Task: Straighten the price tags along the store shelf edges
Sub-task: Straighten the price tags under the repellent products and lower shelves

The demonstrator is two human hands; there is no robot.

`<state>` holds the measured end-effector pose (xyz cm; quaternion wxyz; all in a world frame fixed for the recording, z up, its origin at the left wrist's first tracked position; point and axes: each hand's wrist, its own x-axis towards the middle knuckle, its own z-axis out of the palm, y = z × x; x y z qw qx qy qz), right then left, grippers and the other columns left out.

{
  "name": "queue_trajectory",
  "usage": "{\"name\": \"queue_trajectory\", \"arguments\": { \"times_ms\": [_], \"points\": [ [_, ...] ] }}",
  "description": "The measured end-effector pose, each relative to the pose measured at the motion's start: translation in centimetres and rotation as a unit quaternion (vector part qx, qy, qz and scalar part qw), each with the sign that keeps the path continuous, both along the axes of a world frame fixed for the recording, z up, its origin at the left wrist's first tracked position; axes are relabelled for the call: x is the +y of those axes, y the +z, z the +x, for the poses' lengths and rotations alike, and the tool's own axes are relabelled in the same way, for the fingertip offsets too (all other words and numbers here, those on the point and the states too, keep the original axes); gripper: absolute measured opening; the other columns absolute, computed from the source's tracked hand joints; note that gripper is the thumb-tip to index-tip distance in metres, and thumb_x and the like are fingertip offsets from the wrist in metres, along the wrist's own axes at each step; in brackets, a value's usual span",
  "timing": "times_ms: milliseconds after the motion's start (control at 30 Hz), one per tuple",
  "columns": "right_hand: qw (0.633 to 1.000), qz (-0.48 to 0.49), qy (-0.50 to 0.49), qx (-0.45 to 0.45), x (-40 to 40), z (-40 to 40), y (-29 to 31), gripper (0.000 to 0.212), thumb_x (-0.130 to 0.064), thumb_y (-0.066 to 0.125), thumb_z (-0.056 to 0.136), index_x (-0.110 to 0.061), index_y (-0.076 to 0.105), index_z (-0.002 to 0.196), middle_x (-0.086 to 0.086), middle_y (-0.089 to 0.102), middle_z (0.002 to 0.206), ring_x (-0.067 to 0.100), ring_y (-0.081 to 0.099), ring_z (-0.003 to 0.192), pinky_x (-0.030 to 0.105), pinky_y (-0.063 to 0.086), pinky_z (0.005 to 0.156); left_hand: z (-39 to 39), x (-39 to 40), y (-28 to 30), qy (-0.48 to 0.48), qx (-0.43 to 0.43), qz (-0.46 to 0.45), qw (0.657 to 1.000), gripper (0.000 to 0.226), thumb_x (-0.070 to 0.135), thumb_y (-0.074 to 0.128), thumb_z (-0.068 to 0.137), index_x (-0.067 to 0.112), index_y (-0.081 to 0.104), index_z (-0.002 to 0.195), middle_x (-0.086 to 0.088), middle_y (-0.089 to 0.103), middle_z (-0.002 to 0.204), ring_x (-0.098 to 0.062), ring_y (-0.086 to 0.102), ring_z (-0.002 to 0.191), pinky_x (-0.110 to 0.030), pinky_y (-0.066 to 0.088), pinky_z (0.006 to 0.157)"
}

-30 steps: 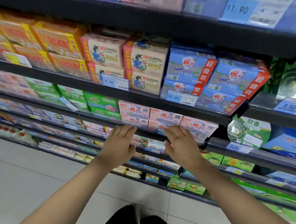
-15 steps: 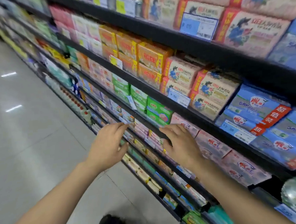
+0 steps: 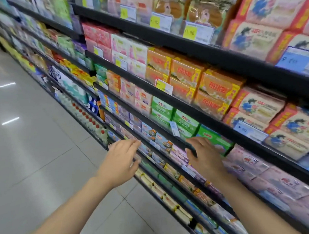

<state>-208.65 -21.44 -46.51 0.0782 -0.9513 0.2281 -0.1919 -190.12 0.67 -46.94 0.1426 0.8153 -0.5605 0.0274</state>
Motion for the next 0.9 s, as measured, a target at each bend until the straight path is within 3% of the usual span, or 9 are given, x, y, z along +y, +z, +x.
{"name": "queue_trajectory", "arguments": {
  "times_ms": [267,400,533,600,667,733,800,900],
  "points": [
    [0.996,0.038,-0.078,0.037,-1.2,3.9,-2.5,0.034,-0.018,0.065,0.085,-0.010,0.061,0.118,0.006,0.063,0.114,0.029,0.058,0.107,0.039,0.045,0.092,6.0,-3.8,-2.6,-0.048,-0.031,0.052,0.997,0.057,0.028,0.071,0.073,0.009,0.058,0.125,-0.006,0.061,0.119,-0.024,0.057,0.110,-0.039,0.044,0.097],
    [0.988,0.080,-0.102,0.081,-3.0,5.7,-4.0,0.040,-0.026,0.053,0.093,-0.014,0.051,0.131,0.005,0.054,0.129,0.027,0.049,0.119,0.038,0.039,0.099,8.5,-6.7,-4.0,-0.049,-0.023,0.094,0.994,0.064,0.032,0.077,0.063,0.008,0.062,0.120,-0.009,0.065,0.116,-0.029,0.062,0.105,-0.043,0.050,0.089],
    [0.985,0.094,-0.103,0.103,-4.0,7.3,-5.1,0.044,-0.026,0.051,0.094,-0.012,0.046,0.136,0.006,0.051,0.133,0.027,0.048,0.119,0.038,0.041,0.096,10.9,-8.8,-5.3,-0.070,-0.027,0.078,0.994,0.071,0.028,0.084,0.056,0.005,0.063,0.120,-0.012,0.065,0.116,-0.032,0.064,0.103,-0.049,0.049,0.088],
    [0.986,0.074,-0.103,0.105,-4.2,8.0,-5.5,0.046,-0.024,0.057,0.091,-0.008,0.049,0.133,0.009,0.055,0.129,0.029,0.053,0.115,0.039,0.045,0.093,11.9,-9.9,-5.7,-0.086,-0.021,0.086,0.992,0.067,0.031,0.075,0.069,0.008,0.055,0.129,-0.012,0.059,0.127,-0.032,0.058,0.115,-0.048,0.043,0.098],
    [0.986,0.057,-0.112,0.111,-4.4,8.8,-5.9,0.048,-0.023,0.061,0.088,-0.006,0.050,0.132,0.010,0.057,0.126,0.030,0.055,0.113,0.040,0.047,0.092,13.0,-11.2,-5.9,-0.100,-0.006,0.118,0.988,0.065,0.035,0.054,0.090,0.012,0.031,0.146,-0.006,0.035,0.148,-0.027,0.033,0.137,-0.043,0.023,0.115],
    [0.984,0.050,-0.126,0.117,-4.5,9.6,-6.2,0.051,-0.024,0.061,0.087,-0.006,0.049,0.133,0.010,0.057,0.124,0.030,0.054,0.112,0.041,0.048,0.091,14.2,-12.6,-6.4,-0.111,-0.004,0.151,0.982,0.065,0.037,0.042,0.097,0.017,0.014,0.151,-0.001,0.016,0.156,-0.021,0.013,0.144,-0.037,0.007,0.118],
    [0.980,0.050,-0.150,0.118,-4.4,10.5,-6.6,0.052,-0.024,0.060,0.087,-0.007,0.047,0.134,0.009,0.058,0.122,0.032,0.054,0.109,0.043,0.050,0.087,15.5,-13.9,-6.8,-0.138,0.004,0.149,0.979,0.064,0.037,0.042,0.097,0.015,0.015,0.151,-0.003,0.018,0.156,-0.022,0.014,0.144,-0.036,0.008,0.118],
    [0.973,0.057,-0.194,0.114,-3.5,11.4,-6.9,0.054,-0.023,0.064,0.085,-0.006,0.048,0.134,0.011,0.060,0.116,0.032,0.058,0.101,0.042,0.052,0.081,17.8,-15.3,-8.1,-0.197,-0.005,0.140,0.970,0.062,0.033,0.049,0.092,0.009,0.030,0.146,-0.011,0.035,0.148,-0.030,0.031,0.137,-0.040,0.020,0.114]
  ]
}}
